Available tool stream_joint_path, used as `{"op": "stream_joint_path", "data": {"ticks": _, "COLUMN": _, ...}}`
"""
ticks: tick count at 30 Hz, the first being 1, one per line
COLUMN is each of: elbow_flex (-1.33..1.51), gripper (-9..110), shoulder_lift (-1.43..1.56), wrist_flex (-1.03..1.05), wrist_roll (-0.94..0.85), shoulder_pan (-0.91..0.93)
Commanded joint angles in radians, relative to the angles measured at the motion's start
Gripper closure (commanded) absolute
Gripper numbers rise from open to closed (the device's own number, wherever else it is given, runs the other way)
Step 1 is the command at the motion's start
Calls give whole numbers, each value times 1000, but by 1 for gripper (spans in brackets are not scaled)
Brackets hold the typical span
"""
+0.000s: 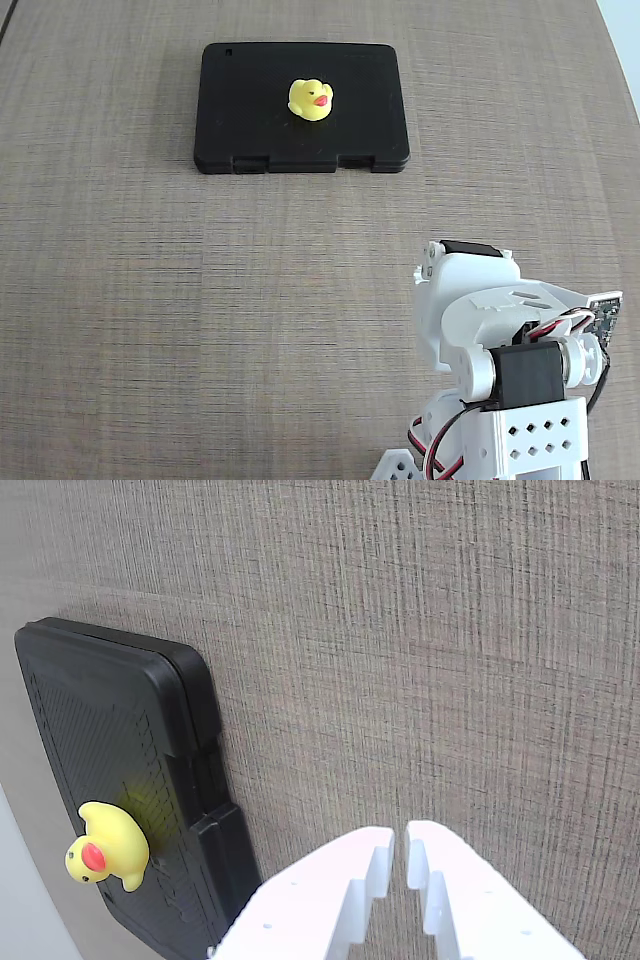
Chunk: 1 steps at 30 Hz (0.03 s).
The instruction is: Grasp a duck and put it on the black surface.
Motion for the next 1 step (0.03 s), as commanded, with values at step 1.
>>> {"op": "stream_joint_path", "data": {"ticks": 1, "elbow_flex": -5, "gripper": 101, "shoulder_lift": 64, "wrist_flex": -8, "wrist_roll": 8, "shoulder_pan": -9}}
